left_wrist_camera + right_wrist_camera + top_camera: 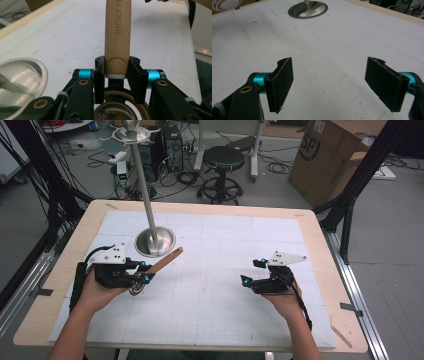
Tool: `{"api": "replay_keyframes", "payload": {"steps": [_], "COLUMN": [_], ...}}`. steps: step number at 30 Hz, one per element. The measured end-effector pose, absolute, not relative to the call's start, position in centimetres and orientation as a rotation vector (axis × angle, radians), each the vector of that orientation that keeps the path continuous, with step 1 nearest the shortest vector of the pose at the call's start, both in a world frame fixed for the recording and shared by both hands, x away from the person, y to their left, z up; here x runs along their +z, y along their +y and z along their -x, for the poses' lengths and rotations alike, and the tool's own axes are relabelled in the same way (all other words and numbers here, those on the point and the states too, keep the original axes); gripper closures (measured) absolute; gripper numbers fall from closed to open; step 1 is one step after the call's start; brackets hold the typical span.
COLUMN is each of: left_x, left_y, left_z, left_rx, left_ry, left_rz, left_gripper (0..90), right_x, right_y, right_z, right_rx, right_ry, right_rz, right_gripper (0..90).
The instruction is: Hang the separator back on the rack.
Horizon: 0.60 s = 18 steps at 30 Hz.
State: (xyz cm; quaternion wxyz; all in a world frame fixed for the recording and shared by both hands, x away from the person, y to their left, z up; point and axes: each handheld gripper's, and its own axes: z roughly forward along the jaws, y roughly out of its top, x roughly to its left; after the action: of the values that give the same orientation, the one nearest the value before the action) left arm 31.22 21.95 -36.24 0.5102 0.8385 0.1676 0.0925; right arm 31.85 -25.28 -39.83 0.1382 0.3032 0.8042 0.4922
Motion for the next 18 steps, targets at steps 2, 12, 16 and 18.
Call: {"api": "replay_keyframes", "payload": {"steps": [2,12,16,18], "left_x": [-36.1,-34.2,-33.1,-32.7], "left_y": [22.1,23.3,23.9,24.3], "left_z": [-31.1,-31.3,-31.6,-31.7], "left_rx": [0.241,0.295,0.312,0.336], "left_ry": [0.407,0.42,0.427,0.44], "left_rz": [-1.998,-1.873,-1.817,-1.809], "left_gripper": [69.3,69.2,69.2,69.2], "right_x": [-39.8,-39.8,-39.8,-39.8], "right_y": [-25.3,-25.2,-25.2,-25.2], "right_z": [-31.9,-31.8,-31.8,-31.8], "right_rx": [1.424,1.431,1.429,1.432], "right_ry": [2.326,2.328,2.329,2.327], "right_rz": [-0.876,-0.877,-0.871,-0.872], "right_gripper": [21.8,21.8,21.8,21.8]}}
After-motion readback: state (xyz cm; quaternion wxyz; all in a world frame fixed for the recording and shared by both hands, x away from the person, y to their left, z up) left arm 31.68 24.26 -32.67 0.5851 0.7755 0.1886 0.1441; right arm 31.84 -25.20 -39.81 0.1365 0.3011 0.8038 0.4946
